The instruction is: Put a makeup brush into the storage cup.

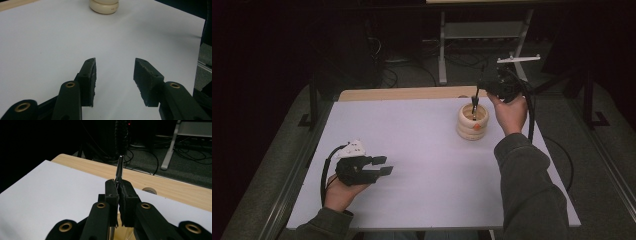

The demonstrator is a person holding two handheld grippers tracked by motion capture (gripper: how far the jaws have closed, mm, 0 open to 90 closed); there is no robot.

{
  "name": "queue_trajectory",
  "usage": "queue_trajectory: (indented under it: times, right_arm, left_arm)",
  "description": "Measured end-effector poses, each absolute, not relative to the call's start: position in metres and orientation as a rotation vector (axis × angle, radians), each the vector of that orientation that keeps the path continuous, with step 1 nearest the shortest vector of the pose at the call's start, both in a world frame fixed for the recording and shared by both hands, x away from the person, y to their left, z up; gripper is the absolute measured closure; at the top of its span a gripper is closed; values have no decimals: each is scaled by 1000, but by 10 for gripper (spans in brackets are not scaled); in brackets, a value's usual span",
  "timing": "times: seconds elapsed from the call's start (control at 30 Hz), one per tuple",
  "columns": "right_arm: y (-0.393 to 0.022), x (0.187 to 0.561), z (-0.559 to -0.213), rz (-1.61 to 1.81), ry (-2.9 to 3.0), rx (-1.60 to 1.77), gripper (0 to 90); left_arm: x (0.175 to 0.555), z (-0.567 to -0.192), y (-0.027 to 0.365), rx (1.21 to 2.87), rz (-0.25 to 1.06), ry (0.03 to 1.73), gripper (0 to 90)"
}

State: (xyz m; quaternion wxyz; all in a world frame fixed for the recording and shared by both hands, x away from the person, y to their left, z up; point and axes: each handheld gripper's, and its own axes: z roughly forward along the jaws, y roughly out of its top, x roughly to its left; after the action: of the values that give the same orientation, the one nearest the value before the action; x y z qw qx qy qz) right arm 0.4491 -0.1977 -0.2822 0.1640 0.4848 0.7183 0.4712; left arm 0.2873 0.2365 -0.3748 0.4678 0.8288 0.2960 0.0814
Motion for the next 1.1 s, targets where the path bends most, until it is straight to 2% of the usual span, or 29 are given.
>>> queue_trajectory:
  times: [1.1]
  right_arm:
    - [-194,451,-314,1312,2036,1441,848]
  left_arm:
    - [288,-376,237,2037,197,735,514]
